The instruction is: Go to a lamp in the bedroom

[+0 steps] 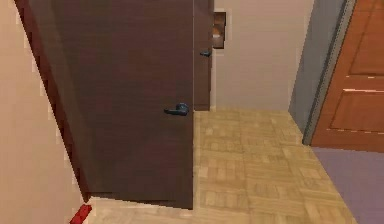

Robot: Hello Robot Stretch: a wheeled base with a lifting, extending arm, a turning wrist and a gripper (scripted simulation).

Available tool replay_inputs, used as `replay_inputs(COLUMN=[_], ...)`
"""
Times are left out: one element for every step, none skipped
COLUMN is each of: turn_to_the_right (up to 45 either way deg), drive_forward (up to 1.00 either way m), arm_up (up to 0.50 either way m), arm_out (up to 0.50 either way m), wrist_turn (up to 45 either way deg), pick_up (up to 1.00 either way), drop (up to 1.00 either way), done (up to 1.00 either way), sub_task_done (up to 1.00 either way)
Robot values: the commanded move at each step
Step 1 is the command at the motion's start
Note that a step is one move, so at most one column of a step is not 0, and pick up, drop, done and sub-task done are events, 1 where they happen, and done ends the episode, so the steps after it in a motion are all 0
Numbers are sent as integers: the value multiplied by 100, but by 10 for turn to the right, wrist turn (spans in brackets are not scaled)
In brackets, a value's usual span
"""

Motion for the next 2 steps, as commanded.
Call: replay_inputs(turn_to_the_right=[0,390], drive_forward=[30,0], arm_up=[0,0], arm_out=[0,0], wrist_turn=[0,0], pick_up=[0,0], drop=[0,0], done=[0,0], sub_task_done=[0,0])
